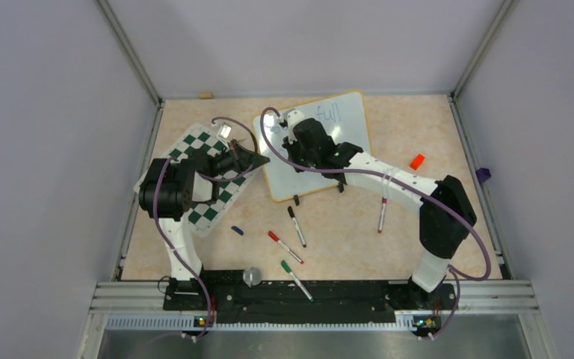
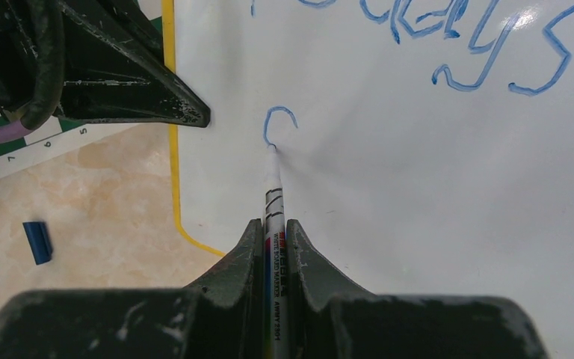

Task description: Write a sentence on the whiteboard

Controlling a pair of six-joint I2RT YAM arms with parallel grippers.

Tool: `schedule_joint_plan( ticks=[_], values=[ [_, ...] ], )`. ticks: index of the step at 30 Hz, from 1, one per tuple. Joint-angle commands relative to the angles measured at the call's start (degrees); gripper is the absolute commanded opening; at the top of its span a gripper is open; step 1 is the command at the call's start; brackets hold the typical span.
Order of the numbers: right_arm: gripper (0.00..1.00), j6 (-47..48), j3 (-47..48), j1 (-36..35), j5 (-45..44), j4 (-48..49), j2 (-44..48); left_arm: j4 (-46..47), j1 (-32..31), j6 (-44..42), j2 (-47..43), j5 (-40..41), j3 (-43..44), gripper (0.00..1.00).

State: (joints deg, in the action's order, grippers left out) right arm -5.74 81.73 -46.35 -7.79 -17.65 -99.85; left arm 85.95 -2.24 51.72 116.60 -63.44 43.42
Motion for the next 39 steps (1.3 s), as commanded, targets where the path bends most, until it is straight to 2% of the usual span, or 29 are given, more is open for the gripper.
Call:
schedule_joint_plan(
  ticks=[1,23,39],
  values=[
    [0.00,0.2,0.8,0.4,-6.0,-0.5,1.1,6.9,0.3,-5.1,-2.4,-0.9,-0.7,0.00],
    [0.00,0.9,3.7,0.4,-8.1,0.0,-0.3,6.9,0.3,-5.2,-2.6,-1.1,-0.8,0.00],
    [0.00,1.8,7.5,0.4,-5.2,0.5,-2.7,6.9,0.3,-5.5,-2.8,-1.0,-0.9,0.00]
  ],
)
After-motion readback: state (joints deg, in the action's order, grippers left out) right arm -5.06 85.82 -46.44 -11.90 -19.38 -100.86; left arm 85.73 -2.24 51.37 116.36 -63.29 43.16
